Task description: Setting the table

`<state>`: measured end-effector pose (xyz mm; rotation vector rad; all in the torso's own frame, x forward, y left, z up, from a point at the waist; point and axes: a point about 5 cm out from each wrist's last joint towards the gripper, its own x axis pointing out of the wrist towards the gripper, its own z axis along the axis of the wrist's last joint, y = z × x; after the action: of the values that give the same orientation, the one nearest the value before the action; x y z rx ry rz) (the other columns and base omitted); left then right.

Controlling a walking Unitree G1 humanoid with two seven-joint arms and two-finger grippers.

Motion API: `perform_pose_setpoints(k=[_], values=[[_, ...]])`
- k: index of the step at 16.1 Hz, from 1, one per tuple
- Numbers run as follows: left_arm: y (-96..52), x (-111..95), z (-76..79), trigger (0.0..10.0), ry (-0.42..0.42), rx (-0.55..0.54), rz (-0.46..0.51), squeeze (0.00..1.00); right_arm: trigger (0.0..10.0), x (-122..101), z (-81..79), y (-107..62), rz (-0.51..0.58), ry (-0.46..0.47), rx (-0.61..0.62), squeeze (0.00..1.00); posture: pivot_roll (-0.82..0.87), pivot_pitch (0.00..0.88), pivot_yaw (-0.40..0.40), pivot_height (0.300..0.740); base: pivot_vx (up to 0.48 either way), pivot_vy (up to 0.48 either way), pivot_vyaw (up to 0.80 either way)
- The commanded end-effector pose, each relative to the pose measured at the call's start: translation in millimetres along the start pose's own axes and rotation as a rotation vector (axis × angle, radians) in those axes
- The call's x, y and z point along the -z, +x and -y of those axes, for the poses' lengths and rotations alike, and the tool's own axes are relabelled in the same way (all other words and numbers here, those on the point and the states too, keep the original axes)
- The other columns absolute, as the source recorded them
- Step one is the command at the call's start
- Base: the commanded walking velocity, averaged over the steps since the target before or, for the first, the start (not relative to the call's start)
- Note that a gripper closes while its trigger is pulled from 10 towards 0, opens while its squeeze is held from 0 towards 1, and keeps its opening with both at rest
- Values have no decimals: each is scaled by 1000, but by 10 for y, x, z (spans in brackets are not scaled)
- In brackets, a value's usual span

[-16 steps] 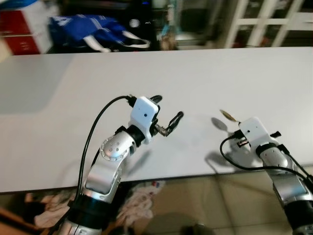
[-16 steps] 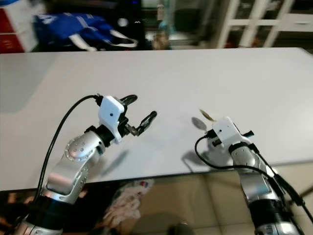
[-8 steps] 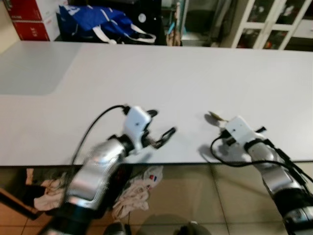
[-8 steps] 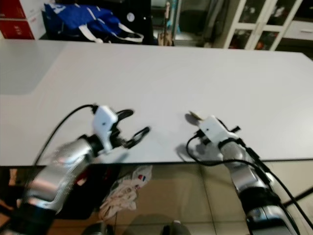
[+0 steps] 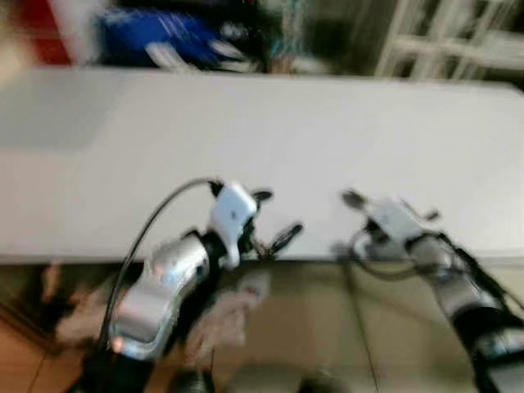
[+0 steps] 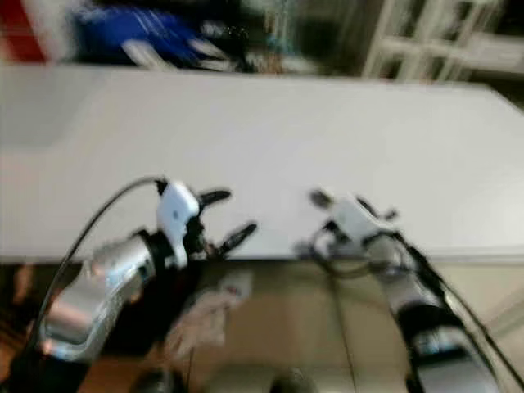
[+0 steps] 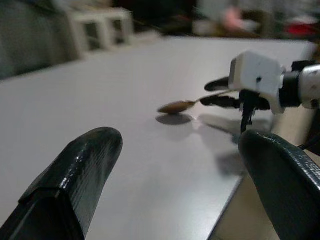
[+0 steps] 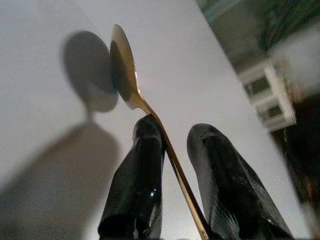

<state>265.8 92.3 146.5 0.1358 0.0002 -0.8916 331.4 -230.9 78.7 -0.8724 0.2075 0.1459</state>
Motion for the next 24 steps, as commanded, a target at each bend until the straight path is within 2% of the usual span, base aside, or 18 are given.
perform_pose_setpoints(k=[1, 3, 5, 6, 10, 15, 19, 21, 24], values=[[21, -10, 30, 10000, -13, 7, 0, 0, 10000, -73, -4, 40, 22, 2, 1, 0, 71, 0, -57, 701, 0, 0, 0], [33, -13, -18, 10000, -36, -75, 16, 0, 10000, -153, 105, 98, 34, 115, 57, 0, 72, 0, -58, 701, 0, 0, 0], [54, -17, -20, 10000, -90, -130, 44, 0, 10000, -211, 210, 126, 48, 315, 141, 0, 73, 0, -59, 701, 0, 0, 0], [70, -37, 20, 10000, -120, -137, 65, 0, 10000, -230, 260, 126, 66, 335, 194, 0, 73, 0, -59, 701, 364, 0, 0], [100, -38, 14, 10000, -134, -129, 72, 0, 10000, -209, 238, 118, 62, 354, 210, 0, 72, 0, -50, 701, 458, 0, 0], [125, -61, 30, 10000, -97, -112, 73, 0, 10000, -178, 145, 95, 56, 376, 202, 0, 68, 0, -45, 701, 455, 0, 0], [137, -62, 31, 10000, -87, -111, 76, 0, 10000, -165, 136, 87, 53, 376, 201, 0, 66, 0, -46, 701, 447, 0, 0], [135, -73, 26, 10000, -64, -118, 81, 0, 10000, -167, 140, 81, 58, 378, 202, 0, 66, 0, -45, 701, 0, 0, 0], [60, 21, -8, 10000, -50, -125, 23, 0, 10000, -210, 191, 36, 99, 395, 217, 0, 52, 0, -26, 701, 0, 0, 0]])
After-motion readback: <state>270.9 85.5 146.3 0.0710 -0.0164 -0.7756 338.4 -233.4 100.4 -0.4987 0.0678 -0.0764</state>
